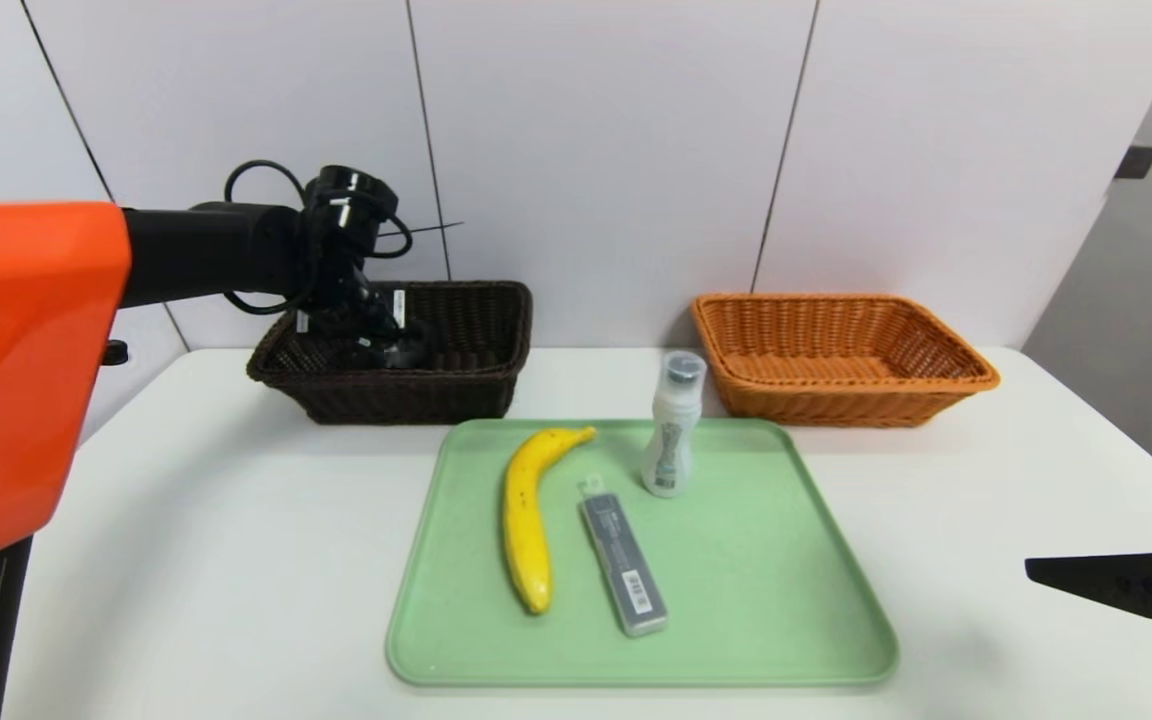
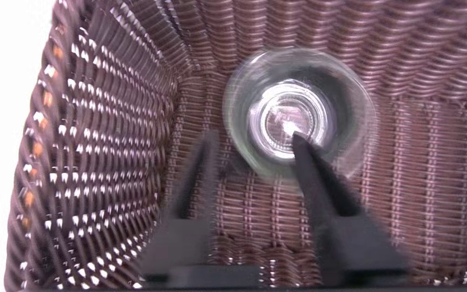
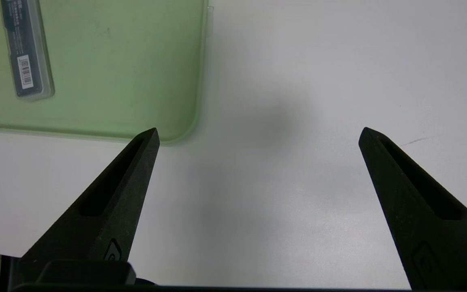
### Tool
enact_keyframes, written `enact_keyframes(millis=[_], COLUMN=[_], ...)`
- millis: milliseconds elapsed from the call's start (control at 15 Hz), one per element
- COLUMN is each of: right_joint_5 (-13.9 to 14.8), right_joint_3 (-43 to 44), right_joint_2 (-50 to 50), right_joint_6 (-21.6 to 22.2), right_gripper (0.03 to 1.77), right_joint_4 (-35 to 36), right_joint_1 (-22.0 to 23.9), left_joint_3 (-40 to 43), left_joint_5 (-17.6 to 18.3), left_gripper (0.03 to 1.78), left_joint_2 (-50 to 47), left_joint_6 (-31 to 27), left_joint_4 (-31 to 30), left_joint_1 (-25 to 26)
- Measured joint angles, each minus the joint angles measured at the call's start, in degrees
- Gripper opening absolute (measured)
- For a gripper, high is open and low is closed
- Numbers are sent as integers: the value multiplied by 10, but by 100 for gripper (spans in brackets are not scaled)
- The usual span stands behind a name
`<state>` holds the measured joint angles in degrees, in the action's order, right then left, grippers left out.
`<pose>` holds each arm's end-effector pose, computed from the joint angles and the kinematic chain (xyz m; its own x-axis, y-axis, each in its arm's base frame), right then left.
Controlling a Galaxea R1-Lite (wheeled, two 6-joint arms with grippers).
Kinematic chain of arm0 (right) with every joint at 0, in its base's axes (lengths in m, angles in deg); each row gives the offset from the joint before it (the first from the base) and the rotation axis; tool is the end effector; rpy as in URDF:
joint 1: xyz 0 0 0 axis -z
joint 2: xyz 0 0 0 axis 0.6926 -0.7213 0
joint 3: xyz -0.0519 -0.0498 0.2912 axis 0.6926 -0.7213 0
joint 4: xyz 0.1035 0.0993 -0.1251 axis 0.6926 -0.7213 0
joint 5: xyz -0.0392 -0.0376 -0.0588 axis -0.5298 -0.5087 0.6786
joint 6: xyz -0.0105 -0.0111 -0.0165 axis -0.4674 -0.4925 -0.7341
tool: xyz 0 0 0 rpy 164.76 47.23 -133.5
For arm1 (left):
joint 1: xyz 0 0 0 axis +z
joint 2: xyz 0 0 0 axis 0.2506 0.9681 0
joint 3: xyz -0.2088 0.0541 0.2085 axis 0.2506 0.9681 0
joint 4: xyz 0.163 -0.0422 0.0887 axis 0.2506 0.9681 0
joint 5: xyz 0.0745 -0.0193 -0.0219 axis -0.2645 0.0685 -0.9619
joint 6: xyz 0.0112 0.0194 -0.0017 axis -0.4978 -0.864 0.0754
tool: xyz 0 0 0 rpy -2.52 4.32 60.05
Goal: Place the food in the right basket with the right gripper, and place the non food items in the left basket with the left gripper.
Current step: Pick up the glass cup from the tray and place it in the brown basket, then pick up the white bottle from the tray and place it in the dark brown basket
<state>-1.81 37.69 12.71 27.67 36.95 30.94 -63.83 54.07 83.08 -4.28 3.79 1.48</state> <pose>0.1224 0.0280 0.2260 0.6846 0.1568 -0.7119 -0.0934 0.9874 0.1277 0.4381 -0.0935 0.2039 0.7897 0.1668 -0.5903 -0.1879 0.9818 0.0261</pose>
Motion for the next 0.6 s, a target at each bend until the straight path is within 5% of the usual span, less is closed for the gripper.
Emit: enact_keyframes(millis=[333, 600], right_joint_5=[0, 0], right_joint_3=[-1, -4], right_joint_2=[0, 1], right_joint_6=[2, 2], right_gripper=[170, 170], right_joint_4=[-1, 0], right_joint_1=[0, 0], left_joint_3=[0, 0], left_joint_5=[0, -1], left_gripper=[121, 141], left_joint_2=[-17, -82], left_joint_6=[1, -1], left_joint_4=[4, 8], left_joint_1=[0, -8])
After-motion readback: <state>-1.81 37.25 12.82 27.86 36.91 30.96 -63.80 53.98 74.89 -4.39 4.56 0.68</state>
